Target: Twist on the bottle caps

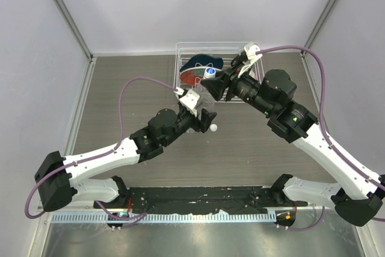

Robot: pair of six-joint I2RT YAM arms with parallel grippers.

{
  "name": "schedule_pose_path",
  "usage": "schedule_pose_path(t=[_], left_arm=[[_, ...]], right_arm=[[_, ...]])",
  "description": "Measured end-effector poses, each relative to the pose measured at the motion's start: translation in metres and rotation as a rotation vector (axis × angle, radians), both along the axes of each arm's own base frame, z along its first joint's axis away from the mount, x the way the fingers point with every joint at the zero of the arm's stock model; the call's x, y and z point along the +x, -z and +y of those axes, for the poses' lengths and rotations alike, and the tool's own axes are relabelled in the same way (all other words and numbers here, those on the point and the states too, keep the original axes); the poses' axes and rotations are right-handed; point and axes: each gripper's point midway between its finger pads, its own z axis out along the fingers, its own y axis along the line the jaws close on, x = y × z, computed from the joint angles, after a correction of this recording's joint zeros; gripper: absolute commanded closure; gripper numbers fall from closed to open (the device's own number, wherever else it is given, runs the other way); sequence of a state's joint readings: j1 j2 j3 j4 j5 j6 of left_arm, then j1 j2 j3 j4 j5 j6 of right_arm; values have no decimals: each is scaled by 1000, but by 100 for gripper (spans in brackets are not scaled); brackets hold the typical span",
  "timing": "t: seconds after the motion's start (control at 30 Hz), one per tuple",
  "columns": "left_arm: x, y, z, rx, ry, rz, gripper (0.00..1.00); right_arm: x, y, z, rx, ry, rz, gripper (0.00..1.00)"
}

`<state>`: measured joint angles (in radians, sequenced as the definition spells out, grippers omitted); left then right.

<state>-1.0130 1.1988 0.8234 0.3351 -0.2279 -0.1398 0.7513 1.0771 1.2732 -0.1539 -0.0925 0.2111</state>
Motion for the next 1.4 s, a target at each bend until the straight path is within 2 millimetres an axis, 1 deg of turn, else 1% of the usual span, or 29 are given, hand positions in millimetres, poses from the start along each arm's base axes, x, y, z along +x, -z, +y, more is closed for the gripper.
schedule_pose_path(t=[0.13,0.27,0.3,0.47,0.53,0.6,0.7,0.83,0.93,1.03,1.27,1.4], left_arm=[[0,-2,3,-13,-4,-3,100],[2,-7,8,-31,-13,-12,100],[3,-10,9,-39,-19,-17,100],[9,-36,24,-124,-42,-59,100],[6,-44,27,-154,-19,-65,100],[2,-47,28,-166,11,-66,100],[-11,-46,23,-176,106,-57,100],[-37,-41,10,-156,276,-43,100],[-57,-36,3,-136,398,-28,100],[-71,-33,0,-123,487,-16,100],[-91,-30,2,-107,622,-4,100],[-103,-28,2,-100,689,4,100]], right_arm=[[-2,3,2,-12,-13,7,39],[-7,6,3,-36,-41,20,32],[-10,8,3,-49,-51,24,30],[-25,21,1,-146,-116,46,21],[-33,20,-1,-183,-149,39,19],[-42,14,-1,-201,-193,19,17],[-59,-3,-3,-222,-272,-33,15],[-77,-26,-7,-237,-350,-114,13],[-84,-39,-10,-251,-385,-158,13],[-87,-50,-11,-261,-414,-192,12],[-102,-60,-11,-266,-507,-236,12],[-105,-60,-7,-261,-561,-240,12]])
